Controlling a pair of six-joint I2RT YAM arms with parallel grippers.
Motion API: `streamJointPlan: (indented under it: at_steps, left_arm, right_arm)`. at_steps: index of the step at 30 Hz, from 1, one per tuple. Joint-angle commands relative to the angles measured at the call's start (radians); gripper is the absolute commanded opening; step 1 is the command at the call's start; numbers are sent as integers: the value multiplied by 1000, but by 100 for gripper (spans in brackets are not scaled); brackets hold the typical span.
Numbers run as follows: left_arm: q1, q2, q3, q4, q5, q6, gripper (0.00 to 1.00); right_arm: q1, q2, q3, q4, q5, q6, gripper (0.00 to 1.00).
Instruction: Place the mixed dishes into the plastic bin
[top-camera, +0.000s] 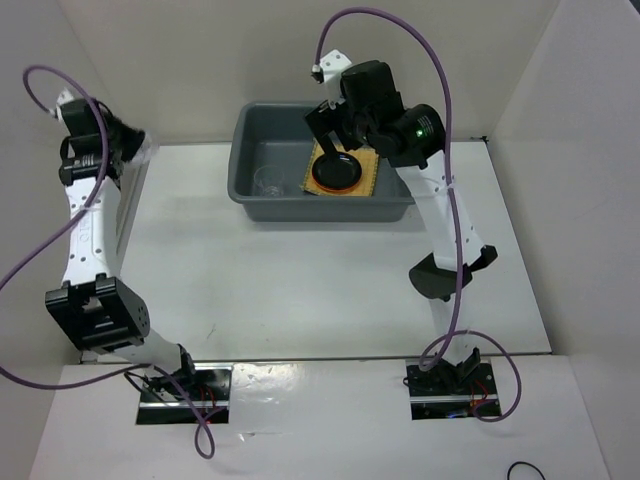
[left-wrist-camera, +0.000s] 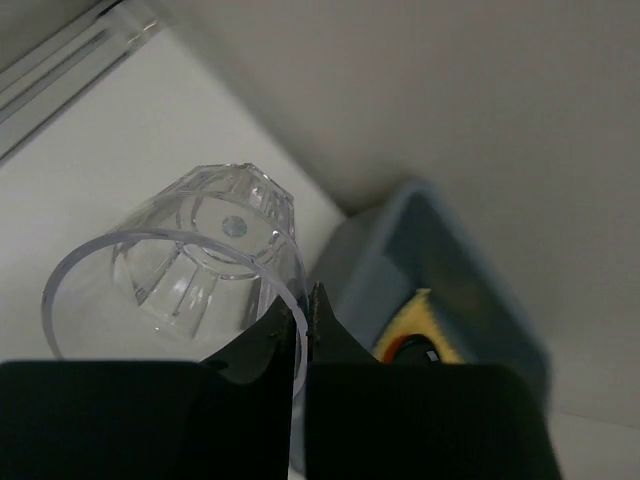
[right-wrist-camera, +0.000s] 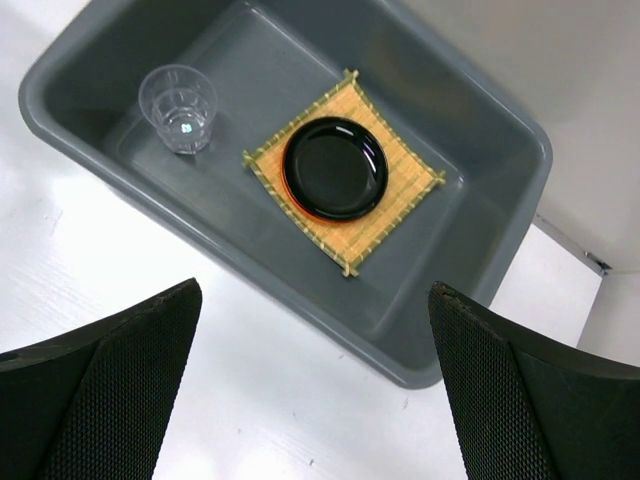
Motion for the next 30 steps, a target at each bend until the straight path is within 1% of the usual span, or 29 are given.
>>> streamJointPlan:
  at_steps: [1,2,3,4,5,6,7,8,9,10,11,12,13,14,16,17,18,19,21,22,23,25,28,30]
  left_arm:
    - [-83,68,131,198,87,-64,0]
    - [-111,112,268,171,87,-28,0]
    - [-146,187,323,143,63,69,0]
    - [-227,215,355,143,29,117,0]
    - [-264,243,374,143,-20,154,0]
    - [-290,305,426,143,-21,202,0]
    - [-341,341,461,125,-11,220,0]
    - [-368,378,503,111,-11,243,0]
    - [-401,468,558,62,-11,304,0]
    - [-460,525,730,18,-22,335,0]
    - [-485,667,851,-104,-22,368,0]
    - [-511,755,1005,-180,-59,413,0]
    - [-540,819,1146,-229,-71,414,0]
    - [-540,902,1269,-255,-61,399,0]
    - [-551,1017,1479,-326,-60,399,0]
    - [-560,1051,1541,-322,-42,386,0]
    - [-560,1041,1412,-297,-42,374,0]
    - [-560,1041,1390,-286,-42,374,0]
    - [-560,1106,1429,-318,-42,374,0]
    - [-560,1178,1536,-372,-42,374,0]
    - [-560,1179,1537,-372,-42,365,0]
    - [-569,1194,1479,-394,-65,356,0]
    - [-570,1254,1544,-438,-85,356,0]
    - [-570,1254,1515,-438,-94,356,0]
  right_arm:
    - [9,-101,-36,7,36,4,98]
    - [9,-111,-45,7,45,4,98]
    - [9,-120,-56,7,45,4,98]
    - [9,-134,-56,7,54,4,98]
    - [9,-134,-67,7,54,4,98]
    - [9,-146,-67,7,54,-5,98]
    - [0,-146,-76,7,63,-5,98]
    - [0,-161,-94,7,63,-5,98]
    - [-14,-178,-104,7,63,-5,98]
    - [-23,-187,-113,7,63,-5,98]
    - [-36,-203,-124,7,63,-5,98]
    - [-62,-203,-124,7,63,-5,98]
    - [-76,-218,-134,7,51,-5,98]
    - [-95,-229,-145,7,51,-5,98]
    - [-132,-239,-154,7,42,-5,98]
    - [-145,-249,-165,7,30,-5,98]
    - [-154,-249,-165,7,29,-5,98]
    - [-165,-258,-179,7,29,-5,98]
    - [-174,-267,-193,7,20,-5,98]
    - [-174,-267,-202,7,20,-5,98]
    - [-174,-267,-202,7,20,-5,98]
    - [-185,-267,-211,7,20,-5,98]
    - [-194,-267,-211,7,10,-14,98]
    - [-194,-258,-211,7,10,-14,98]
